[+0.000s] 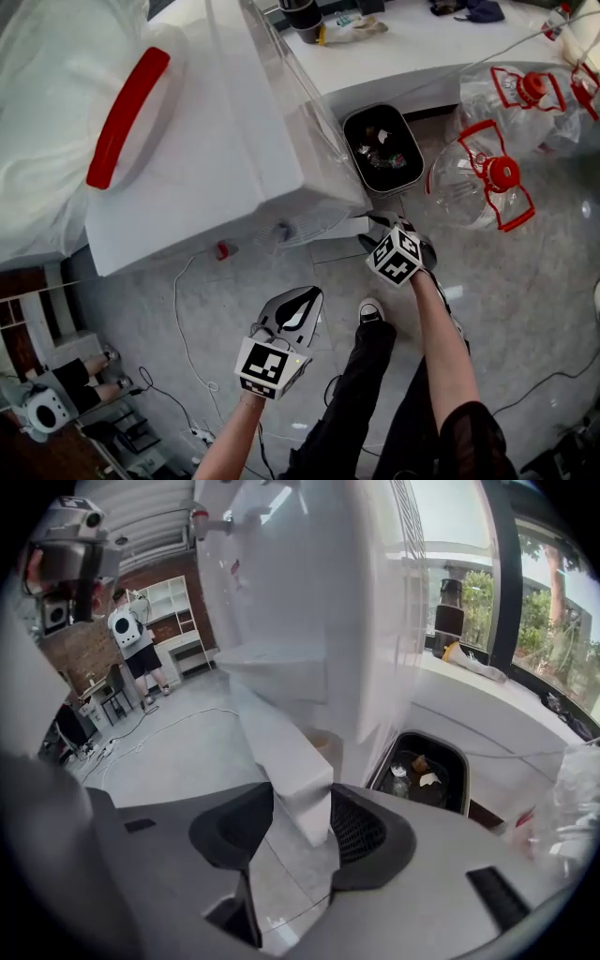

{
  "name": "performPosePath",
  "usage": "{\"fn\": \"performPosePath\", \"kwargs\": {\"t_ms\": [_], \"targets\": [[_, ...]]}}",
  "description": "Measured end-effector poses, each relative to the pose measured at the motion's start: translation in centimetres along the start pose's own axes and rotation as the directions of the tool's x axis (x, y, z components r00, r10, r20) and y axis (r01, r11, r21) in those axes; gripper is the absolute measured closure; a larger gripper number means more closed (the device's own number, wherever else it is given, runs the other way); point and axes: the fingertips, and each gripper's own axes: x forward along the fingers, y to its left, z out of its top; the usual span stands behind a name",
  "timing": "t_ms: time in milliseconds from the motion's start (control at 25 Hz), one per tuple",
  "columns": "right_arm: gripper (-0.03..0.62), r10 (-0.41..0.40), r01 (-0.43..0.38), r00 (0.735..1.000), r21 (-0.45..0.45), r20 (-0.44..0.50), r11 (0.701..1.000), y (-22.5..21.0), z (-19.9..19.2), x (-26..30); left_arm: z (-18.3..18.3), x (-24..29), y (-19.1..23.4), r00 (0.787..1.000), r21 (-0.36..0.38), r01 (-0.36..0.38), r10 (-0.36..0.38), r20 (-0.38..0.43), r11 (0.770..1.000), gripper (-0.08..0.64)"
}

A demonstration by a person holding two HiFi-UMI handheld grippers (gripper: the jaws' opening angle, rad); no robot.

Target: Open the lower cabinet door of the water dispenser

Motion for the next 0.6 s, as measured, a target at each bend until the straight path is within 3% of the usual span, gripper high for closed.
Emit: {"fn": "performPosePath", "kwargs": {"t_ms": [280,440,600], "targets": [[0.39,0.172,-0.175,0.984,-0.054,-0.055,0.983,7.3,-3.6,-1.4,-1.7,-1.7,-1.5,0.997,-0.085,-0.079,0.08,0.011,0.993,0.54],[0.376,0.292,-0.309,0.948,-0.141,-0.129,0.941,14.0,-4.3,-1.1,-2.3,-4.1,-1.5,0.989,-0.151,-0.139,0.144,0.029,0.979,0.54],[0.368,0.395,-0.418,0.905,-0.163,-0.155,0.894,21.2,-4.1,-0.5,-3.8,-7.1,-1.0,0.976,-0.203,-0.207,0.215,0.02,0.957,0.54]]}}
